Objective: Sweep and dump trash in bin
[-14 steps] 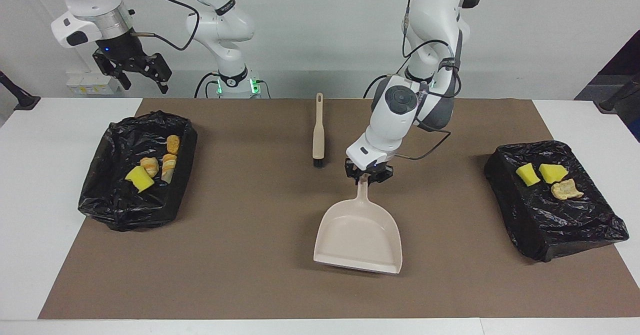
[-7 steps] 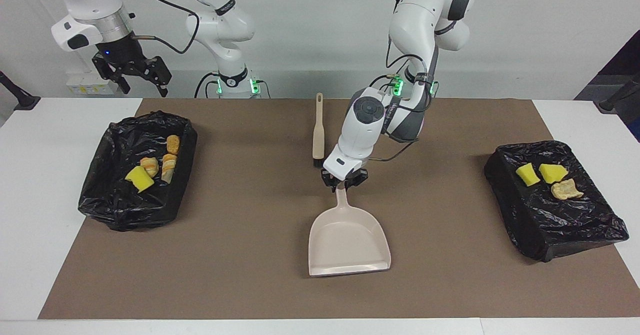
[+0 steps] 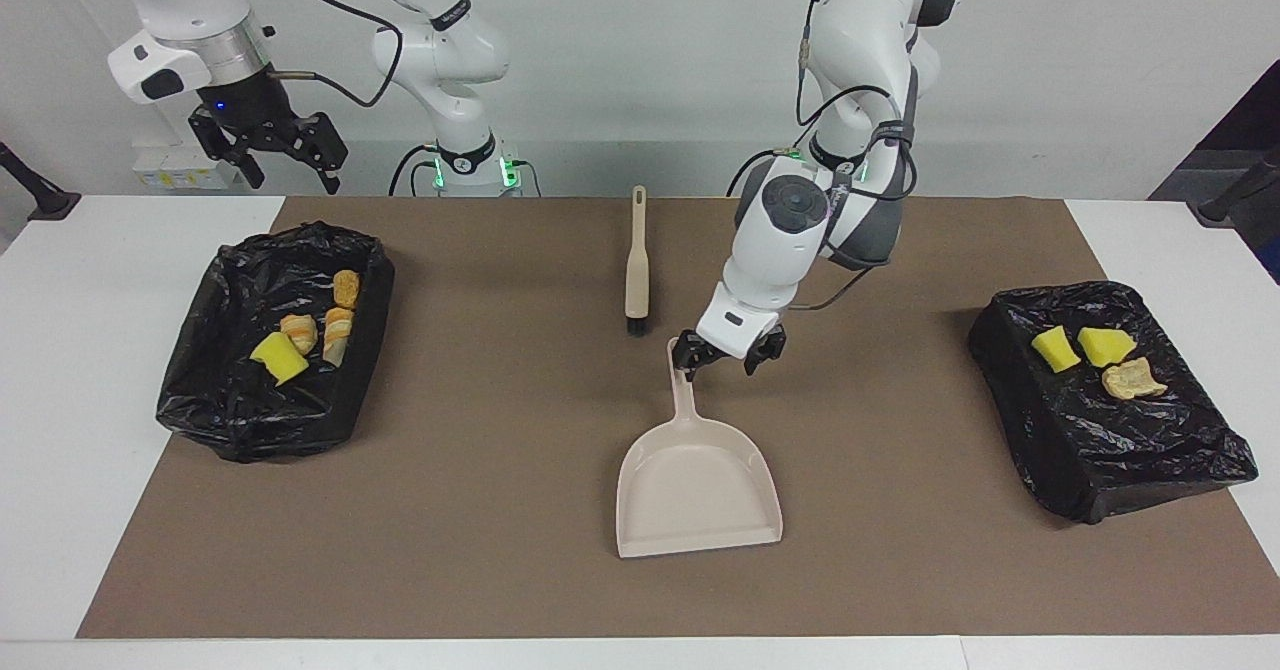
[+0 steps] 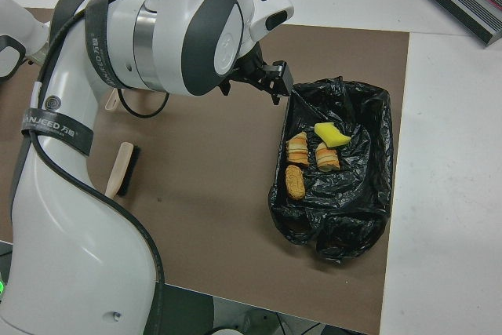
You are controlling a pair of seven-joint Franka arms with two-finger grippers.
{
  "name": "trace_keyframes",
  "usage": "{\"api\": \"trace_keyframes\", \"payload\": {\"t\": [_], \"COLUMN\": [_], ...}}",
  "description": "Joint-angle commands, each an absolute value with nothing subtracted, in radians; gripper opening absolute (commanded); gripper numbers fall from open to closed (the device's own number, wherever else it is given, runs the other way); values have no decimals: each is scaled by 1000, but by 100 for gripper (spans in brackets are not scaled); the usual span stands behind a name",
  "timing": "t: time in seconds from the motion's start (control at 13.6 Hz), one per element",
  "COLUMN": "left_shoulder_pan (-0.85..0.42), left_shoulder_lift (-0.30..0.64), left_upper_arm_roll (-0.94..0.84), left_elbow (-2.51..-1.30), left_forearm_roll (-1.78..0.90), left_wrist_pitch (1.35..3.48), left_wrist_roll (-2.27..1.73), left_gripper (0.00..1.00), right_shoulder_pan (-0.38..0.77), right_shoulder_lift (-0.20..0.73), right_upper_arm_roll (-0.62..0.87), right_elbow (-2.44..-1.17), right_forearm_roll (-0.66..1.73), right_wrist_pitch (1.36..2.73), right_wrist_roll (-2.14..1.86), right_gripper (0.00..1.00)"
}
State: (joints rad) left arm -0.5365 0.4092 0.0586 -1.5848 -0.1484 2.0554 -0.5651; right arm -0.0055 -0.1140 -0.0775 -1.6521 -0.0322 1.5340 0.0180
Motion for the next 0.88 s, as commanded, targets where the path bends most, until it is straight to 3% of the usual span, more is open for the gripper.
{"api": "trace_keyframes", "payload": {"t": [0.0, 0.44, 0.81], "left_shoulder_pan": [-486, -306, -146], "left_shoulder_lift": [373, 276, 135], "left_upper_arm_roll": [57, 57, 57], "left_elbow": [-1580, -1582, -1586], "left_forearm_roll": [-120, -110, -75], "left_wrist_pitch": [1973, 1815, 1649], "left_wrist_roll": [-485, -160, 113], "left_gripper": [100, 100, 100], "right_shoulder_pan": [-8, -8, -8], "right_shoulder_lift": [-123, -123, -123], "right_upper_arm_roll": [-78, -78, -78], "right_elbow": [-1666, -1666, -1666], "right_forearm_roll": [-34, -34, -34], "right_wrist_pitch": [1543, 1543, 1543], "right_wrist_roll": [-8, -8, -8], "right_gripper": [100, 100, 100]}}
